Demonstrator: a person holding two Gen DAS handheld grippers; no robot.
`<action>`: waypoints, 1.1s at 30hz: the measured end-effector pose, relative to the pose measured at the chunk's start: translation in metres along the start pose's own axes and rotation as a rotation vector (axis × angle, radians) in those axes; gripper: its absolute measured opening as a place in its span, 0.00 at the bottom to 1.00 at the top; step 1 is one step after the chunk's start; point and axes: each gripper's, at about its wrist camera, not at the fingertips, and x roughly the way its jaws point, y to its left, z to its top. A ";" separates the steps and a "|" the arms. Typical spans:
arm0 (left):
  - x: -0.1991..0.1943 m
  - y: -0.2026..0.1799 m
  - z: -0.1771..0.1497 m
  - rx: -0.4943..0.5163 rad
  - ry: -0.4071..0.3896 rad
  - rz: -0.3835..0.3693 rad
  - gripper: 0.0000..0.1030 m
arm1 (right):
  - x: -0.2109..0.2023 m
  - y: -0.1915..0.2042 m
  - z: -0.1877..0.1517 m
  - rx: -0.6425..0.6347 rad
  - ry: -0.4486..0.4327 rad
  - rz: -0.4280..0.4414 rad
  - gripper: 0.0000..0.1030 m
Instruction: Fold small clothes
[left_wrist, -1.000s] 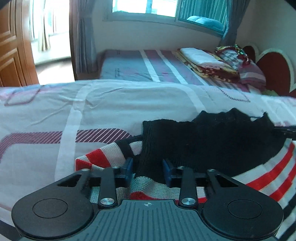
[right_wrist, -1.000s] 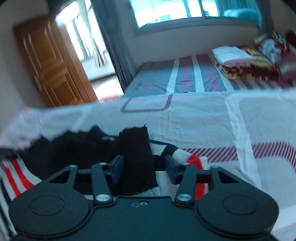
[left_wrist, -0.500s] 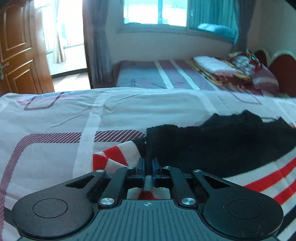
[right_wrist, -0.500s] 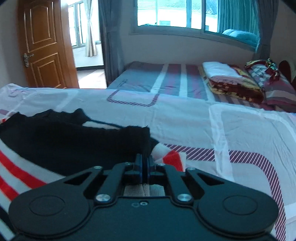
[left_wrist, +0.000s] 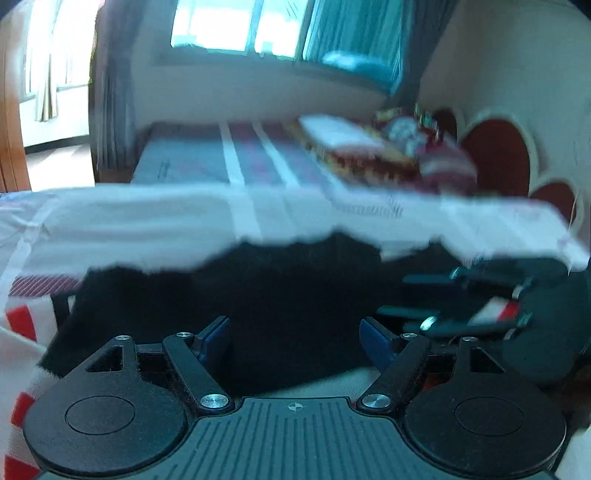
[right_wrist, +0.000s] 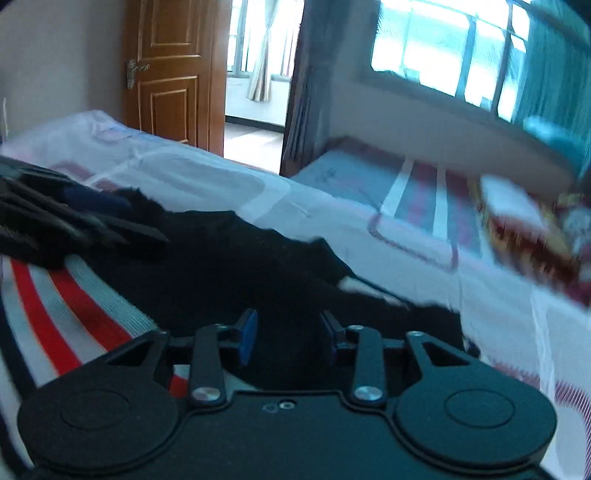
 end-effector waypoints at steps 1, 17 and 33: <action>-0.001 0.005 -0.005 0.021 0.006 0.039 0.74 | 0.001 -0.003 -0.002 0.002 0.021 0.018 0.35; -0.060 -0.005 -0.030 0.069 -0.119 0.042 0.74 | -0.059 -0.030 -0.024 0.176 -0.018 -0.006 0.37; -0.118 0.032 -0.081 0.053 -0.120 0.202 0.76 | -0.114 -0.043 -0.082 0.253 0.059 -0.170 0.39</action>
